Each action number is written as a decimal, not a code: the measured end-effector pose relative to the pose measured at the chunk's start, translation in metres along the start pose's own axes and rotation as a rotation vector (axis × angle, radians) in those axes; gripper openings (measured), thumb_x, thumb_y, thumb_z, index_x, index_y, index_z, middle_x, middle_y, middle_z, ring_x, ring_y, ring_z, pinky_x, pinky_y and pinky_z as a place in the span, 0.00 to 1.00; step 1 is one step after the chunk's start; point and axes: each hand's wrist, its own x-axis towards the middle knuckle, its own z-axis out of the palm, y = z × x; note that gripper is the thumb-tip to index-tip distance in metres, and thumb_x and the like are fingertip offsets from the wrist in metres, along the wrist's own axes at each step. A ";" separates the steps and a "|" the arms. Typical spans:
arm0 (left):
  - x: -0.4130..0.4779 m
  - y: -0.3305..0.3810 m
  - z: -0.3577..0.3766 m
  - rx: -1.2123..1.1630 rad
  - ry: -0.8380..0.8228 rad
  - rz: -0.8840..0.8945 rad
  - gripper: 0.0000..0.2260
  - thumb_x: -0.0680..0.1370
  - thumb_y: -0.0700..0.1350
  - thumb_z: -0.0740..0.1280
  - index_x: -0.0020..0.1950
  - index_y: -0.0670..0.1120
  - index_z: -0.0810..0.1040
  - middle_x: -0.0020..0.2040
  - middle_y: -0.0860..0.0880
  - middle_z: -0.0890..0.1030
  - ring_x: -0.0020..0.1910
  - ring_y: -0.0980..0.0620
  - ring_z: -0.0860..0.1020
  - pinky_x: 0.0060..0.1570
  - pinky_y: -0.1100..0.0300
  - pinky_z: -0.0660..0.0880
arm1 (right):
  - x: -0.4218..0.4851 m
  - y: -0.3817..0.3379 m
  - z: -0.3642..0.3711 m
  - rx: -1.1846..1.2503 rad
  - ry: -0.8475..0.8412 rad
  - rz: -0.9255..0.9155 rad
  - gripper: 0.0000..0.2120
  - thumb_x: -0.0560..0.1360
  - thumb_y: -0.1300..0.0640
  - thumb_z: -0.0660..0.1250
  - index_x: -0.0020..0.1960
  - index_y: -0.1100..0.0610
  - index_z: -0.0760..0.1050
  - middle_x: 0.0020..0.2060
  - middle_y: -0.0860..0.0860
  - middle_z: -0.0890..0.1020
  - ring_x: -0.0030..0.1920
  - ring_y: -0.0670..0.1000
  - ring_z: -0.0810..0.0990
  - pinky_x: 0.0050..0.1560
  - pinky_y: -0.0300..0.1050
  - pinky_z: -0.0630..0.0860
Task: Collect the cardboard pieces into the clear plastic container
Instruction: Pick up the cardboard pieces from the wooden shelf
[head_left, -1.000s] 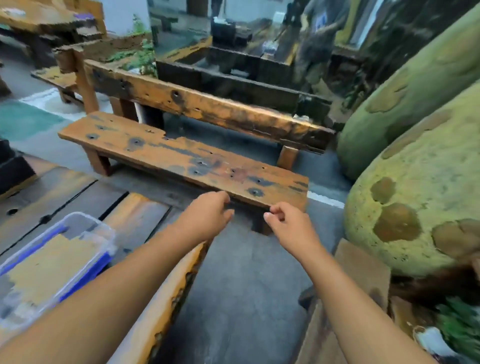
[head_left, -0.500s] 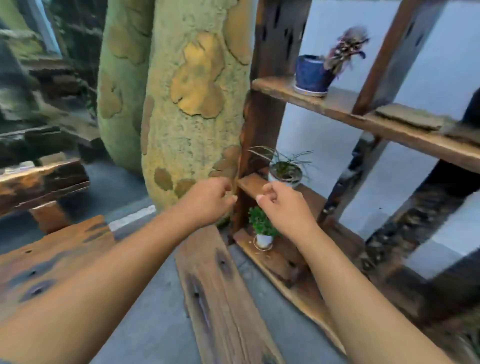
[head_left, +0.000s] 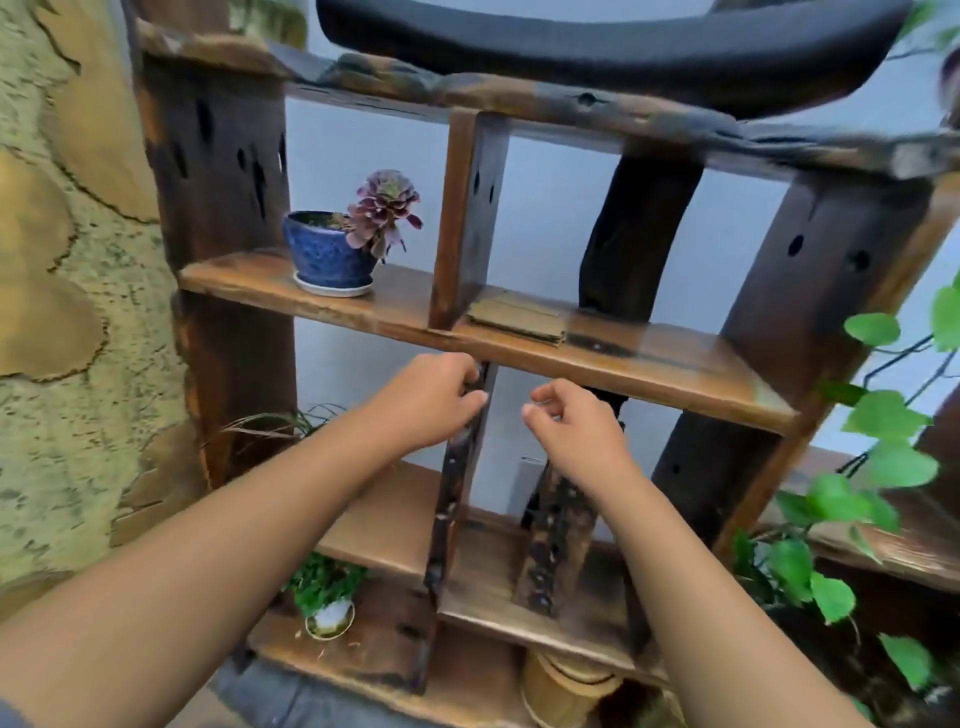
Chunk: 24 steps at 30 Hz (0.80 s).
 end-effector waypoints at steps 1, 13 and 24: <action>0.013 0.000 -0.003 -0.007 0.006 0.025 0.13 0.78 0.50 0.66 0.57 0.44 0.79 0.51 0.46 0.83 0.52 0.45 0.80 0.47 0.55 0.74 | 0.010 -0.001 -0.004 -0.011 0.023 0.000 0.11 0.75 0.45 0.64 0.55 0.48 0.75 0.41 0.40 0.78 0.42 0.38 0.75 0.37 0.34 0.68; 0.164 -0.013 0.009 0.025 -0.106 0.026 0.17 0.77 0.48 0.65 0.64 0.43 0.74 0.59 0.44 0.79 0.54 0.45 0.78 0.48 0.57 0.72 | 0.141 0.012 -0.030 -0.107 -0.008 0.248 0.12 0.73 0.49 0.67 0.54 0.54 0.76 0.51 0.52 0.80 0.52 0.54 0.78 0.51 0.47 0.73; 0.245 -0.007 0.031 0.181 -0.367 -0.180 0.20 0.76 0.49 0.68 0.65 0.41 0.73 0.57 0.43 0.79 0.51 0.44 0.78 0.46 0.54 0.74 | 0.224 0.029 -0.004 -0.408 -0.076 0.254 0.20 0.74 0.47 0.64 0.60 0.58 0.73 0.59 0.57 0.80 0.57 0.59 0.78 0.53 0.49 0.74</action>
